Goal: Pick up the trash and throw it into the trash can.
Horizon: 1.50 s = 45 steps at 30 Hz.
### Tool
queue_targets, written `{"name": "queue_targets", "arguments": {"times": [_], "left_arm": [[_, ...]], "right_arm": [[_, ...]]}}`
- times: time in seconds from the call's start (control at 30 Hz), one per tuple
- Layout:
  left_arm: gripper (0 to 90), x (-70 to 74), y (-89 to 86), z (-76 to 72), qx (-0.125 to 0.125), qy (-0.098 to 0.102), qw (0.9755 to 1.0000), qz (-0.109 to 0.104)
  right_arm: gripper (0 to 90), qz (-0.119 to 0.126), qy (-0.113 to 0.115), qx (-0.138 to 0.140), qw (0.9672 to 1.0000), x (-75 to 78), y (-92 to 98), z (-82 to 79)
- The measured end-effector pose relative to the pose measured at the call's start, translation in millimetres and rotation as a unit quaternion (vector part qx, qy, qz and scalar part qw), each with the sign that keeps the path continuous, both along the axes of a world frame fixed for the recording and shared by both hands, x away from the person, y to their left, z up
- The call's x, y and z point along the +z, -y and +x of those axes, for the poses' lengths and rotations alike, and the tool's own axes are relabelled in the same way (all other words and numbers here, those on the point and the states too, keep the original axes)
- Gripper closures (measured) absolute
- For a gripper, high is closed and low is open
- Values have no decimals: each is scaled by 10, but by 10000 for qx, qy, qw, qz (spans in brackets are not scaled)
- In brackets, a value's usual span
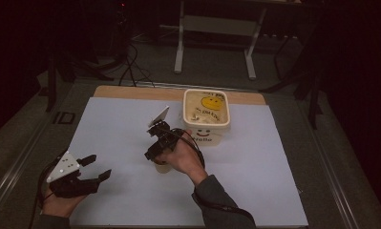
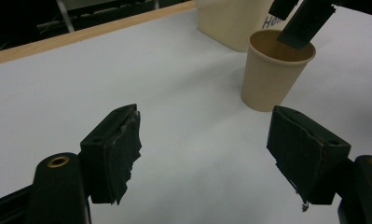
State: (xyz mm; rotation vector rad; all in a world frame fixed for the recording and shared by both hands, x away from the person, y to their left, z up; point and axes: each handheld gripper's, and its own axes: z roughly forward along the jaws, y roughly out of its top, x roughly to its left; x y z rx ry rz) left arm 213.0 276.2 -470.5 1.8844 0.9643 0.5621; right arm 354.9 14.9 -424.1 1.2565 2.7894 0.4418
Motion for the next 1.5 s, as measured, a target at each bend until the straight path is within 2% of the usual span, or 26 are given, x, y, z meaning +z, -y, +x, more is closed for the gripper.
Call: {"name": "queue_targets", "arguments": {"times": [0.17,0.7,1.07,1.5], "left_arm": [[255,1,-1,-1,4,2,10000,0],[255,4,-8,-6,21,13,10000,-11],[255,5,-10,-7,29,19,10000,-7],[258,6,-15,-11,41,28,10000,-24]], "right_arm": [[122,-181,33,29,9998,-46,-38,-4],[118,-303,-87,46,9995,-159,-93,9],[131,-489,-119,58,9987,-229,-120,5],[168,-495,-169,57,9986,-242,-132,10]]}}
